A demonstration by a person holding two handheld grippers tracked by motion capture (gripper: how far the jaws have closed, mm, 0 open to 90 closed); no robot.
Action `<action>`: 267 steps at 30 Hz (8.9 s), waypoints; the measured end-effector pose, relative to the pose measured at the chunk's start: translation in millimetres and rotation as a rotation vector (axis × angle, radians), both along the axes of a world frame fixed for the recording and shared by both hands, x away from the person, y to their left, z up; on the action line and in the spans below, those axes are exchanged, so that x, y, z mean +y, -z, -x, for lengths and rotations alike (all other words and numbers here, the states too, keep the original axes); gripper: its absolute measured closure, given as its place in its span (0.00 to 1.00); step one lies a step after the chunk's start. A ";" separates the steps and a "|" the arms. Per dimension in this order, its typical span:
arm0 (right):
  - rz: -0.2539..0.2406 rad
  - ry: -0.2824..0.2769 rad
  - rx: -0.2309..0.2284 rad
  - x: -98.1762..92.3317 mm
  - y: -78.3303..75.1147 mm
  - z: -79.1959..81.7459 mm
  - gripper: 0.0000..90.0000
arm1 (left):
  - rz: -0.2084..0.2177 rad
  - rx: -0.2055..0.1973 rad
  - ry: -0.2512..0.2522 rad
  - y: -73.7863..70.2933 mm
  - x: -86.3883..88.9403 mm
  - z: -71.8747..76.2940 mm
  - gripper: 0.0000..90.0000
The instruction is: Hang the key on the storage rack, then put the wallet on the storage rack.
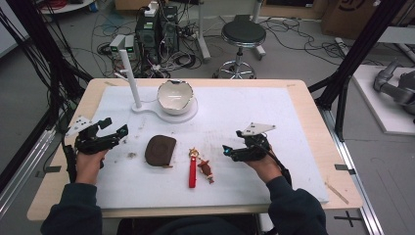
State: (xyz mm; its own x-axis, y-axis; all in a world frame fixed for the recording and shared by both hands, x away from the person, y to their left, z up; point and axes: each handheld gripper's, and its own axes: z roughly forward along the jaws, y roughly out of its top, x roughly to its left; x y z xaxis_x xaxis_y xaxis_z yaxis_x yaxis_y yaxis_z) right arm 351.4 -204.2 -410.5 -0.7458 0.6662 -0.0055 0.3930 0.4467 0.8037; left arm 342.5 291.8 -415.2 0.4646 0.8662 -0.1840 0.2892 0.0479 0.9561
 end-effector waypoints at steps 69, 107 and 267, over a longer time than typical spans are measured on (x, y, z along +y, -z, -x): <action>-0.158 -0.394 -0.184 106.2 -95.8 -20.8 0.52 | -0.046 0.037 0.491 3.0 -143.8 -15.1 0.25; -0.186 -0.222 -0.098 50.0 -58.6 -36.6 0.52 | -0.288 0.109 0.518 -57.1 -131.7 -20.2 0.83; -0.012 0.145 -0.120 -65.1 -20.3 -36.5 0.25 | -0.078 0.333 0.214 25.0 -61.3 -7.3 0.20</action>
State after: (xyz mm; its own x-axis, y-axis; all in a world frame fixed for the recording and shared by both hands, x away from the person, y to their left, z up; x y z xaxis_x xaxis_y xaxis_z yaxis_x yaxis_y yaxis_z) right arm 388.0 -269.4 -390.2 -0.6363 0.7673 -0.0800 0.3534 0.3821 0.8539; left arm 349.8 230.5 -440.2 0.5618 0.7739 -0.2923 0.5793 -0.1158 0.8068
